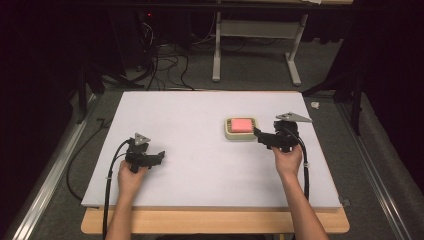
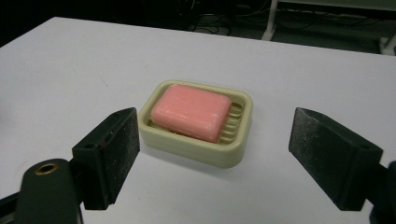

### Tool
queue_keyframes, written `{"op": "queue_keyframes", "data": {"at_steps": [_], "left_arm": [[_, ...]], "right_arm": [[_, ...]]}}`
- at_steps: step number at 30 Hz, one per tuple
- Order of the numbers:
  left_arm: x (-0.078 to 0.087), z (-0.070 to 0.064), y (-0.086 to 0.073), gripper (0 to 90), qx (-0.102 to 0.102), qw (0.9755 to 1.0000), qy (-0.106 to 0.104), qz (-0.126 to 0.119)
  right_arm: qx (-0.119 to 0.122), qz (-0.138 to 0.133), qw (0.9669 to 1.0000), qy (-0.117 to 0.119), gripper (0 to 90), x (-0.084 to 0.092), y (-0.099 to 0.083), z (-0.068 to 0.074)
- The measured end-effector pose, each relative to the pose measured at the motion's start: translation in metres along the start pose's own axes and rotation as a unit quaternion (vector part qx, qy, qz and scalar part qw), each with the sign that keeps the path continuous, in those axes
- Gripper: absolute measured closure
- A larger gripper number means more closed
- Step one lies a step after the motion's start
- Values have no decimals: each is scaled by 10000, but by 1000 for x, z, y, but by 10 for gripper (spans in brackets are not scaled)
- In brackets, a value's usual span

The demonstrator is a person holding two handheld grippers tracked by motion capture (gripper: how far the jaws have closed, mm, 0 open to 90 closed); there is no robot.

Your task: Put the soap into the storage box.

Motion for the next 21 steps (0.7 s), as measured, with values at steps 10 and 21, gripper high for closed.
{"op": "queue_keyframes", "data": {"at_steps": [10, 21], "left_arm": [[0, 0, 0, 196, -3, 10000, 0, 0], [0, 0, 0, 196, 0, 10000, -1, 1]], "right_arm": [[-124, -91, 9999, -13, 174, 14, -8, -4], [-203, -109, 9997, -45, 176, 27, -18, -7]]}}
Point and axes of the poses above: each handheld gripper's, and its own axes: x roughly backward along the jaws, y roughly out of its top, z roughly to its left, the point moved 4 cm from there along -x, roughly forward along the jaws, and after that the axes turned 12 degrees about -z, right-handed, at the moved point
